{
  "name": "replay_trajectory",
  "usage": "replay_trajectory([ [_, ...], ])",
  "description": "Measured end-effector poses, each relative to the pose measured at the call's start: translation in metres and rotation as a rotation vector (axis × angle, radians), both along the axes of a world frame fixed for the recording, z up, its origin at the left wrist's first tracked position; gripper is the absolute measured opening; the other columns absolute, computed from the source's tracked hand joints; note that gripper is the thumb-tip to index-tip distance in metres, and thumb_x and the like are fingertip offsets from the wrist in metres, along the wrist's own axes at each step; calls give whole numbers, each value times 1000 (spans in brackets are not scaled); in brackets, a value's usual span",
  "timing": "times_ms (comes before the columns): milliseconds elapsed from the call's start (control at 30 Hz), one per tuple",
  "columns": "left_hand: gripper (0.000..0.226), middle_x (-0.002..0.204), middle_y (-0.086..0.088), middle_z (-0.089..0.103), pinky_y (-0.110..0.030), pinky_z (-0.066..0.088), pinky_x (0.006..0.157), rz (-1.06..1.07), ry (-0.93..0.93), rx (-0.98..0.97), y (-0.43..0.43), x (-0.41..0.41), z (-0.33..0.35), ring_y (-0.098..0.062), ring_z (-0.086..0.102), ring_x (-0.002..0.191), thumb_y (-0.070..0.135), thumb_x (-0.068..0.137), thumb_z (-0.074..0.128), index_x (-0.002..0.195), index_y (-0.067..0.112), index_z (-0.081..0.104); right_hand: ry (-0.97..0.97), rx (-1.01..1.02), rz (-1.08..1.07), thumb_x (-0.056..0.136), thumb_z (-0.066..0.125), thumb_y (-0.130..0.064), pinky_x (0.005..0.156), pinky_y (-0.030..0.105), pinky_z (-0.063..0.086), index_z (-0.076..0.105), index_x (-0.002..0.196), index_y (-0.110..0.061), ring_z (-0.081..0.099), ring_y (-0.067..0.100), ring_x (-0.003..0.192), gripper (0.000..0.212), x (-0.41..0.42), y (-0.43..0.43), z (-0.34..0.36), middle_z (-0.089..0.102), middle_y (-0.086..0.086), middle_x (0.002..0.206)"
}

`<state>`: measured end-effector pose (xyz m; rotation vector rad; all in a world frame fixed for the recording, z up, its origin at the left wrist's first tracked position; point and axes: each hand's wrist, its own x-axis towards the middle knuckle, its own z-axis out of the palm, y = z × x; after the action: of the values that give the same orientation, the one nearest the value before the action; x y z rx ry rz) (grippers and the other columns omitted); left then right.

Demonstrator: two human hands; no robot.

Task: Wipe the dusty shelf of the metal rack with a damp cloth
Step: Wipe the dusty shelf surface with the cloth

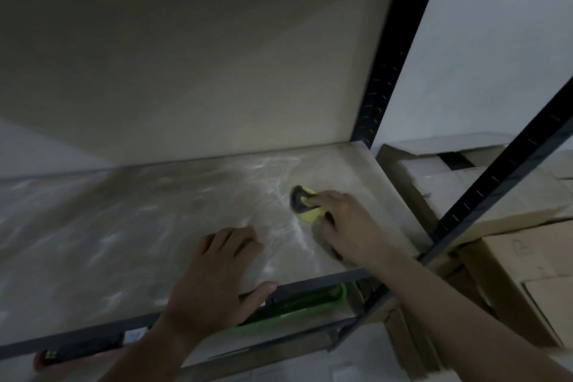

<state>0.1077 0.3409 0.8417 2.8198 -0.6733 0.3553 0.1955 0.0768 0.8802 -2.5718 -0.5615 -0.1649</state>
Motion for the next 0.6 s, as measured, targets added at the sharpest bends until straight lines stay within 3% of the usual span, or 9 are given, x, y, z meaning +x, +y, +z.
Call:
replay_trajectory([
  [100, 56, 127, 6, 54, -30, 33, 97, 11, 17, -14, -1, 0, 2, -19, 51, 121, 74, 96, 43, 122, 27, 59, -126, -64, -317, 85, 57, -10, 90, 44, 51, 55, 130, -21, 59, 28, 102, 47, 41, -39, 0, 58, 5, 125],
  [200, 56, 127, 8, 52, -31, 39, 96, 10, 40, -29, -1, 0, 3, -18, 50, 121, 75, 96, 43, 122, 28, 58, -14, -265, -600, 89, 51, -21, 102, 46, 39, 47, 137, -13, 48, 38, 119, 49, 61, -58, -2, 50, 17, 135],
  [300, 53, 125, 8, 52, -33, 40, 95, 4, 27, -45, -2, 0, 4, -18, 53, 118, 73, 94, 46, 120, 28, 60, -67, -373, -437, 94, 41, -26, 98, 41, 41, 44, 139, -15, 49, 29, 116, 47, 41, -30, -8, 51, 10, 136],
  [367, 51, 125, 8, 53, -33, 39, 95, -6, 4, -44, -3, 0, 4, -18, 54, 117, 72, 93, 50, 118, 29, 61, -89, -275, -238, 94, 41, -26, 95, 37, 45, 47, 137, -19, 50, 24, 110, 45, 22, -10, -11, 51, 4, 134],
  [467, 51, 126, 8, 54, -30, 35, 95, -7, -10, -29, -3, 0, 4, -18, 55, 116, 72, 91, 51, 116, 29, 61, 64, -28, 11, 91, 51, -16, 89, 31, 49, 54, 129, -26, 54, 16, 102, 39, 12, -6, 1, 54, -4, 125],
  [500, 50, 126, 8, 54, -29, 34, 94, -5, -13, -25, -2, 0, 4, -18, 56, 115, 72, 90, 54, 116, 29, 61, 123, 34, -16, 92, 53, -15, 81, 26, 53, 54, 126, -29, 59, 11, 94, 37, 15, -12, 10, 58, -5, 118],
  [567, 51, 127, 9, 54, -29, 33, 93, -9, -20, -18, -3, 1, 4, -17, 55, 115, 72, 87, 57, 116, 31, 61, 52, 106, -230, 92, 56, -16, 65, 22, 54, 50, 128, -30, 62, 6, 78, 39, 41, -32, 15, 62, -3, 105],
  [600, 51, 126, 9, 55, -29, 33, 92, -12, -25, -20, -3, 1, 4, -16, 55, 115, 73, 87, 57, 116, 31, 61, 6, 122, -370, 92, 57, -15, 68, 25, 54, 48, 132, -27, 62, 9, 83, 43, 59, -44, 14, 62, 1, 109],
])
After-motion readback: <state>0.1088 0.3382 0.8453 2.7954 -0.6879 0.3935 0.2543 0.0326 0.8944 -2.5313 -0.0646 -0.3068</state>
